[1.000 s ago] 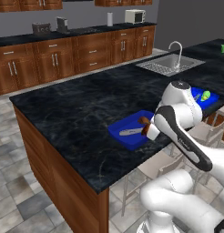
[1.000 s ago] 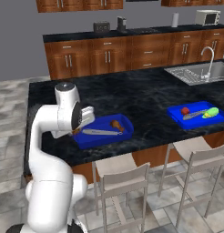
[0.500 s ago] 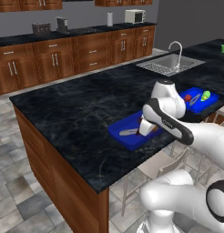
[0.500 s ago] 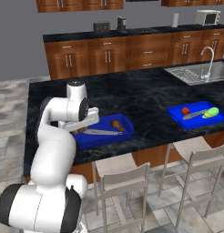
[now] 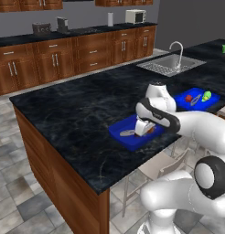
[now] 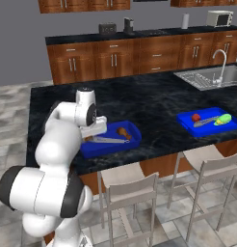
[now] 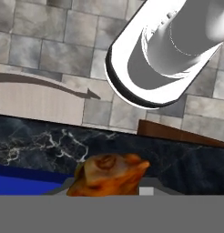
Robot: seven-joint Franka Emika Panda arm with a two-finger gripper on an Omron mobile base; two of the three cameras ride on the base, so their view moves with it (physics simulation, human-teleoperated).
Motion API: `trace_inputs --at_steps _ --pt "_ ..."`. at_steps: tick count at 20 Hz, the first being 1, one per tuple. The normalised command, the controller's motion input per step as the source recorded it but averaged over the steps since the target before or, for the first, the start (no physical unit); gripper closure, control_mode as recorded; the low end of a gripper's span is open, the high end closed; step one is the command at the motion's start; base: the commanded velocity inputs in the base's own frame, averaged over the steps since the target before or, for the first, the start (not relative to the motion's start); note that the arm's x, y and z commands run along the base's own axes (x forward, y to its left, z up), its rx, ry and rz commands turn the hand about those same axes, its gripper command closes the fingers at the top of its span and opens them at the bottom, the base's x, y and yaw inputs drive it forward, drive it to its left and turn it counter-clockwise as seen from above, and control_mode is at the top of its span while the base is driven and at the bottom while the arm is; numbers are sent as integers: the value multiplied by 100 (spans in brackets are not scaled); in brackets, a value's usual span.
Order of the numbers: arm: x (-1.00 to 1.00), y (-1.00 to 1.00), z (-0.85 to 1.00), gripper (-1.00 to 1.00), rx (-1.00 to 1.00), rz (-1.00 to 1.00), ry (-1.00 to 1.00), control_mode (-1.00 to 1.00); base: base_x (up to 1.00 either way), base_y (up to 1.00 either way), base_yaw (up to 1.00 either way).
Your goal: Gather the bell pepper and corn from the fridge and place them on a tray on the dining counter. Then gather the chicken drumsticks from the fridge and place them on the other tray.
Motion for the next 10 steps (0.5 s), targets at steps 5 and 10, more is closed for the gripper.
trace_inputs --at_steps 5,10 --pt "18 0 -30 100 0 0 -5 -100 0 0 0" --pt "23 0 -2 100 0 0 -12 -100 0 0 0"
